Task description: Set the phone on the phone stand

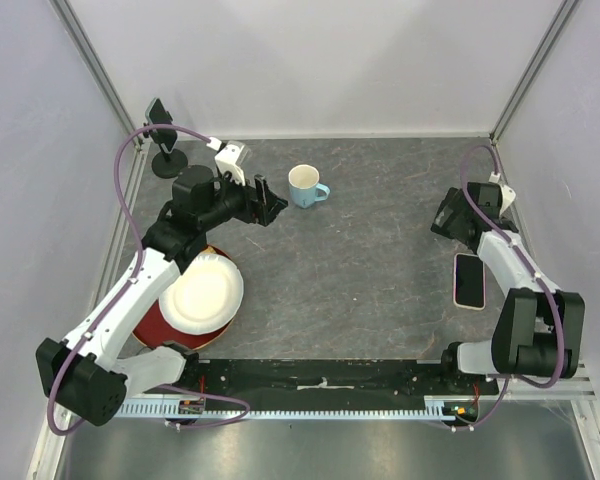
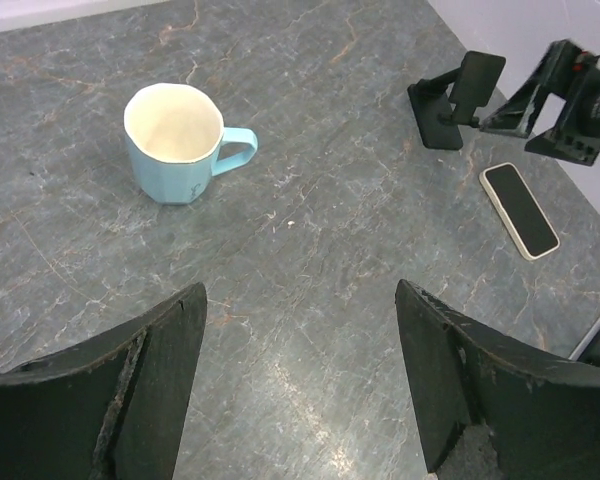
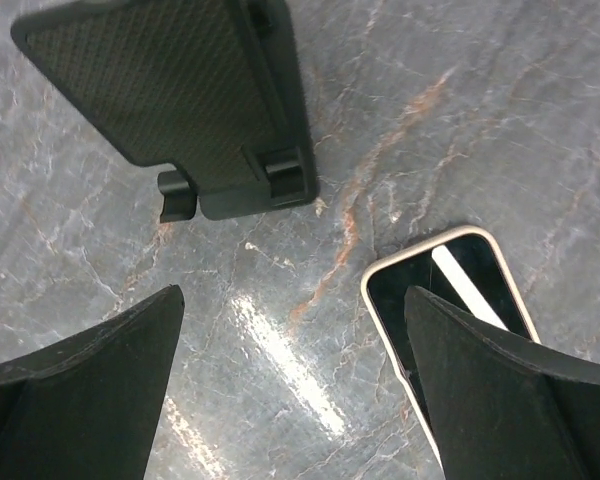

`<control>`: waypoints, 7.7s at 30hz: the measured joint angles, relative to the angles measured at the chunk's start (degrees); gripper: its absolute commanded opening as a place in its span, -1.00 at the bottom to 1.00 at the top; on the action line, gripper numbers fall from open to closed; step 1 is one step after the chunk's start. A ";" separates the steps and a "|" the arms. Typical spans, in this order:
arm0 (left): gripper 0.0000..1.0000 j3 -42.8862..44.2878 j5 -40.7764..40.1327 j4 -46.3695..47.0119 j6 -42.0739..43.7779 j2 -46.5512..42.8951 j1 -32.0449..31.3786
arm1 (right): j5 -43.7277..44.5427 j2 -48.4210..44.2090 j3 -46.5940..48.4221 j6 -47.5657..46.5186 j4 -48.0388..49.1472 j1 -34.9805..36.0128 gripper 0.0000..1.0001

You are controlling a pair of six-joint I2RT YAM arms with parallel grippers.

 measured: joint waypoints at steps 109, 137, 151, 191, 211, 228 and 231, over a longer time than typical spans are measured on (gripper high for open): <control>0.19 -10.16 13.90 -3.56 -9.18 4.94 -9.42 | 10.51 -27.80 -36.00 -1.70 41.42 57.48 0.96; -0.61 -9.49 3.69 -1.38 -9.77 15.10 -13.60 | 0.87 -27.54 -37.75 6.78 41.27 42.14 0.96; -0.95 -8.55 -12.13 -2.10 -4.98 9.25 -14.43 | -0.50 -27.30 -38.12 6.67 42.95 42.05 0.96; -0.95 25.97 7.32 -5.81 16.26 40.70 47.65 | -2.95 -26.29 -38.07 3.56 43.08 42.05 0.96; -0.95 32.39 15.52 -9.05 14.86 48.81 49.18 | -3.15 -26.27 -38.07 2.69 42.40 42.03 0.96; 0.23 25.14 16.41 -1.33 9.22 46.75 51.74 | -3.17 -26.25 -38.05 2.69 42.42 42.03 0.96; 0.66 23.98 14.95 -0.87 7.48 46.71 52.00 | -3.32 -26.25 -38.05 2.69 42.42 42.03 0.96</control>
